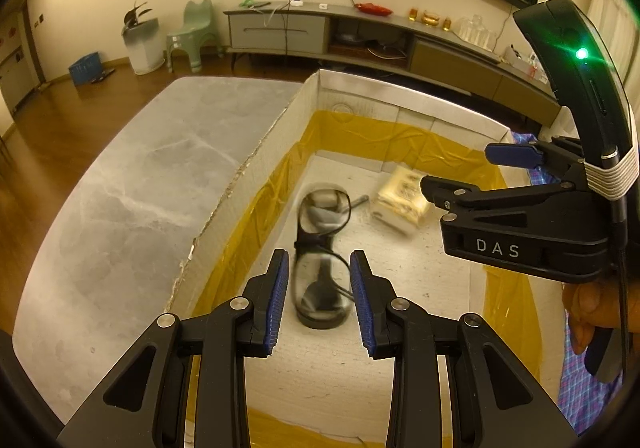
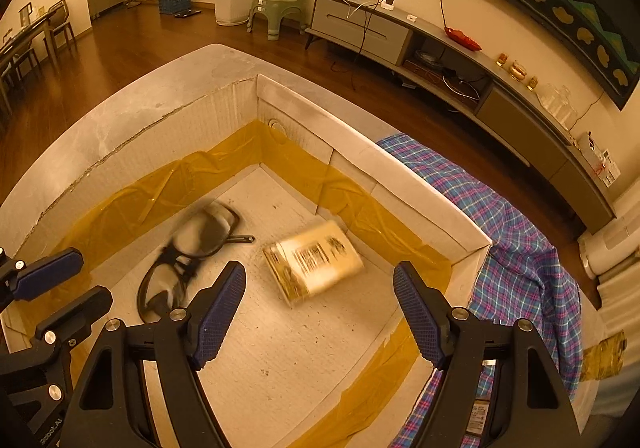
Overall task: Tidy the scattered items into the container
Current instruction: 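Move both open tools back from the box to the items on the plaid cloth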
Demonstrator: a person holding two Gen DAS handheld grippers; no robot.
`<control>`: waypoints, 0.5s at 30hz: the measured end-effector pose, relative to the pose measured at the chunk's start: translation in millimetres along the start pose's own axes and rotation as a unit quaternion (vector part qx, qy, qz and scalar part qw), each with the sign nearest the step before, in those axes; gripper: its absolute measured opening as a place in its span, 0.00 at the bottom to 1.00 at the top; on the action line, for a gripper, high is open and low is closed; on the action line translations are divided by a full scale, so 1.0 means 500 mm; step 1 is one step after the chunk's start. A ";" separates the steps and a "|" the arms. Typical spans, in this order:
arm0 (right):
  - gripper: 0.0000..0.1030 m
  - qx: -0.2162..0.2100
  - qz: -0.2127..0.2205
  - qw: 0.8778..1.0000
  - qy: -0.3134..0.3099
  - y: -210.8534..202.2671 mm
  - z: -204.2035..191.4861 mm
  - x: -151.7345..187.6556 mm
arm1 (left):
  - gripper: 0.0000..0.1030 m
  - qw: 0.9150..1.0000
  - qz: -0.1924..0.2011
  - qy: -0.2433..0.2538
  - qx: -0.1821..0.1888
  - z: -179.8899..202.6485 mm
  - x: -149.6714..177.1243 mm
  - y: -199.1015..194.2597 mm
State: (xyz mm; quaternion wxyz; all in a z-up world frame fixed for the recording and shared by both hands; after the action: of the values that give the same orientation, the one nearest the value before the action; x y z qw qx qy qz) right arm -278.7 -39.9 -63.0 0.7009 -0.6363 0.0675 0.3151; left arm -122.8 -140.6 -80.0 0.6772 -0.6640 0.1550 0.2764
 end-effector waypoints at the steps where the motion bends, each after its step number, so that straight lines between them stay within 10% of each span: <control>1: 0.74 -0.001 0.001 1.000 0.000 -0.002 -0.001 0.000 | 0.32 1.000 0.000 0.000 0.001 0.001 -0.001 0.000; 15: 0.74 -0.023 0.043 0.998 0.029 -0.071 -0.007 0.022 | 0.33 1.000 0.003 0.010 0.010 0.015 0.001 -0.012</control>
State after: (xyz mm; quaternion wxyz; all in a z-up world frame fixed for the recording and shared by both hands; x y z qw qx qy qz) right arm -250.3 -39.0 -38.6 0.6699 -0.6573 0.1078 0.3279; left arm -119.9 -132.9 -74.8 0.6816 -0.6592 0.1666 0.2706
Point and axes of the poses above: each gripper's, at about its wrist camera, not at the fingertips, and y roughly the way its jaws point, z to its right, x to its underside, the point moved 6 cm from there along y, roughly the way its jaws point, and after that the axes turned 3 degrees about -z, right-handed, at the moved point
